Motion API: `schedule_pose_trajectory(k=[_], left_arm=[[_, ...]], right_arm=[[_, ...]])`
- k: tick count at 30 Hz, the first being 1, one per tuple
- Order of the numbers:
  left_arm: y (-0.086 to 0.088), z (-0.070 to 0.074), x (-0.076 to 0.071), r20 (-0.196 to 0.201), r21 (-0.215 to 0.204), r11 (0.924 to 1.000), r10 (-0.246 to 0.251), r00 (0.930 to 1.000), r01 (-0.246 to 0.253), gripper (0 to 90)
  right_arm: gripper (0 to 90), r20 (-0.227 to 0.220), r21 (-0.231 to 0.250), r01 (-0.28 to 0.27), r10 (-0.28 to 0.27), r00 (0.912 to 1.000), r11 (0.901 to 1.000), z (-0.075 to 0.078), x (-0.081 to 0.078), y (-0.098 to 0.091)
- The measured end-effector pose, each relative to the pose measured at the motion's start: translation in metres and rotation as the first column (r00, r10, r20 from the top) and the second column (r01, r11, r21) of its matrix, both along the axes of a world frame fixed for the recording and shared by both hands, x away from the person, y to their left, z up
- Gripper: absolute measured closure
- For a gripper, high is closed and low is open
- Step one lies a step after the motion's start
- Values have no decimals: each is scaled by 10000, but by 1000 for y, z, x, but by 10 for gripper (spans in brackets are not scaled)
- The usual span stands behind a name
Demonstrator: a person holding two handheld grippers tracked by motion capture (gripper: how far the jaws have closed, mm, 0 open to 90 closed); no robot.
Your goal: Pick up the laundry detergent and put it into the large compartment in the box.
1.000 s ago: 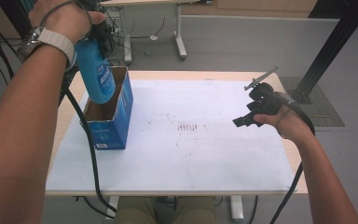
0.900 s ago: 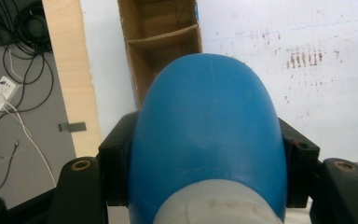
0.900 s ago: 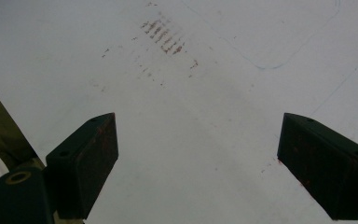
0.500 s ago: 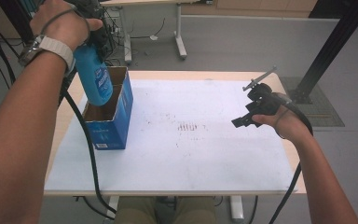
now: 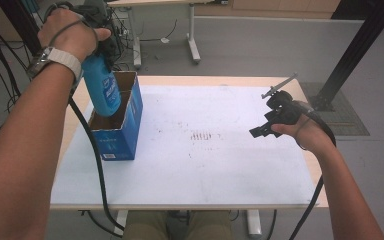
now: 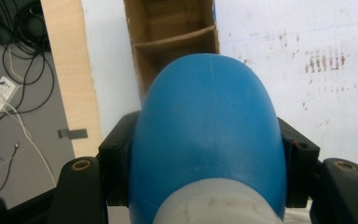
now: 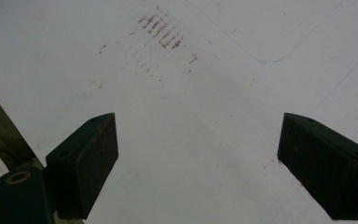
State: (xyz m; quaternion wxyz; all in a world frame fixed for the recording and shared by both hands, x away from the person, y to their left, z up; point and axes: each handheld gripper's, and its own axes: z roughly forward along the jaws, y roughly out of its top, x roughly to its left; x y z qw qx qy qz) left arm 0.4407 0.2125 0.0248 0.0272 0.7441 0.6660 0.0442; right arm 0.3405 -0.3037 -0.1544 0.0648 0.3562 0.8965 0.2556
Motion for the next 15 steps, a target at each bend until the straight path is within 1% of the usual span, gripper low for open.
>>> schedule_pose_trajectory(k=[3, 4, 6, 7, 9, 15], left_arm=[[2, -4, 1, -24, -16, 10000, -3, 10000, 3, 371], [2, -5, 0, 22, -2, 10000, -32, 10000, 32, 371], [3, -8, 2, -54, -25, 10000, 6, 10000, -6, 371], [4, -9, 1, 12, -31, 10000, -7, 10000, 7, 371], [4, -12, 3, -73, -34, 10000, -1, 10000, 1, 371], [4, -20, 4, -9, -27, 10000, -3, 10000, 3, 371]], right_arm=[[122, 9, 0, 20, -20, 10000, 10000, 0, -1, -1], [122, 1, 10, 24, -24, 10000, 10000, 0, -1, -1], [122, -6, -12, 41, -41, 10000, 10000, 0, -1, -1], [122, -7, -16, 33, -33, 10000, 10000, 0, -1, -1], [122, -15, 0, 35, -35, 10000, 10000, -1, -1, -1], [122, -54, -13, 29, -29, 10000, 10000, -3, 0, 0]])
